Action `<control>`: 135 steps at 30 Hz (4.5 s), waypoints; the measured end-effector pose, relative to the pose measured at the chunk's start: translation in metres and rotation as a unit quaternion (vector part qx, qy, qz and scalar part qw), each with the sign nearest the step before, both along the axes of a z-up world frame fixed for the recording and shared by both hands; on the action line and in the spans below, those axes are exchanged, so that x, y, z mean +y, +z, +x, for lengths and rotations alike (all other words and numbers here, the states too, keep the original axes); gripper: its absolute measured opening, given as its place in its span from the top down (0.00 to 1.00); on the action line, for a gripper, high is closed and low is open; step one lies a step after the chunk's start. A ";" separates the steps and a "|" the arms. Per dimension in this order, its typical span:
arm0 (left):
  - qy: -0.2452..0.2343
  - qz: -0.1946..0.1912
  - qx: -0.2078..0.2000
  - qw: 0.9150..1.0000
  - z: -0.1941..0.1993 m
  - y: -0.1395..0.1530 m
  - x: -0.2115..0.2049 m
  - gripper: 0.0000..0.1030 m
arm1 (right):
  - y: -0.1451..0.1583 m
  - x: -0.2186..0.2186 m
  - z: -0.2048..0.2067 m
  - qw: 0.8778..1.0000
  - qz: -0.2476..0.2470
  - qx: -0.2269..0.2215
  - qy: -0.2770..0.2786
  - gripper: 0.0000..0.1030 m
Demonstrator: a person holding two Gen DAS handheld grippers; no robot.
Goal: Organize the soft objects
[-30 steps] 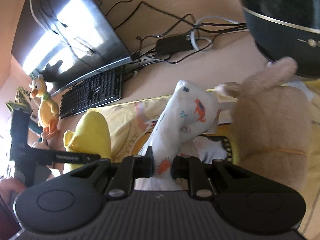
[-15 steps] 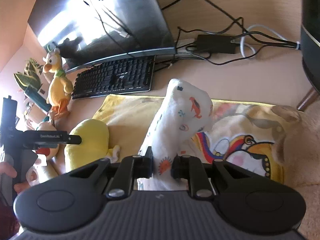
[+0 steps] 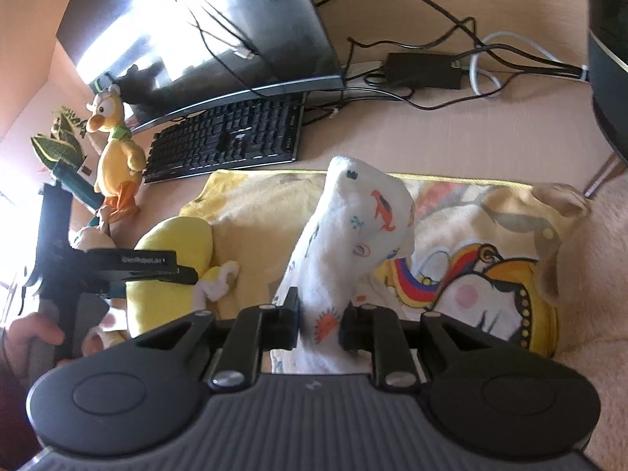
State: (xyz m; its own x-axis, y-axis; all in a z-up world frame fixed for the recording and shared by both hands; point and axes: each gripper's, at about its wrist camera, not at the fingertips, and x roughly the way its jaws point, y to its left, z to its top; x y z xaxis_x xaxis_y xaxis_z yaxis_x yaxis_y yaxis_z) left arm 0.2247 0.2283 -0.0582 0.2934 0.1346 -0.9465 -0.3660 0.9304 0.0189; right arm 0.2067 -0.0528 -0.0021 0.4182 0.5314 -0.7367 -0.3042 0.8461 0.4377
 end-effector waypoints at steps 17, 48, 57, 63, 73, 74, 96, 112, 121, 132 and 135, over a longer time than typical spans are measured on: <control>-0.010 -0.116 -0.035 0.993 -0.036 -0.012 0.044 0.00 | 0.037 0.152 0.054 0.983 0.020 -0.049 0.173 0.84; 0.037 -0.218 -0.058 0.973 -0.074 -0.021 0.078 0.00 | 0.006 0.121 0.038 0.985 0.002 0.002 0.171 0.85; 0.074 -0.243 -0.057 0.966 -0.074 -0.015 0.093 0.00 | 0.022 0.132 -0.030 0.958 0.035 -0.004 0.284 0.85; 0.081 -0.237 -0.060 0.966 -0.072 -0.005 0.098 0.00 | 0.015 0.158 -0.056 0.942 0.032 -0.015 0.333 0.85; 0.049 -0.206 -0.048 0.976 -0.061 0.001 0.080 0.00 | -0.019 0.156 -0.033 0.958 -0.028 0.025 0.283 0.86; 0.048 -0.201 -0.045 0.977 -0.060 0.002 0.078 0.00 | -0.020 0.151 -0.030 0.961 -0.035 0.026 0.273 0.86; -0.037 0.034 0.078 0.996 -0.009 -0.024 0.006 0.00 | -0.020 0.017 0.017 0.995 0.054 0.040 0.067 0.86; -0.047 -0.199 -0.024 0.979 -0.028 0.023 0.024 0.14 | -0.018 -0.027 0.019 0.996 0.074 0.042 -0.010 0.85; -0.123 -0.290 0.028 0.949 0.002 -0.012 -0.020 0.08 | 0.003 -0.051 0.008 0.996 0.081 0.010 -0.040 0.85; -0.035 -0.242 -0.039 0.969 -0.016 0.013 0.048 0.03 | 0.023 -0.018 0.011 0.997 0.072 -0.010 -0.012 0.85; -0.011 -0.222 -0.046 0.974 -0.023 0.016 0.062 0.02 | 0.031 0.011 0.018 0.997 0.074 -0.019 0.019 0.85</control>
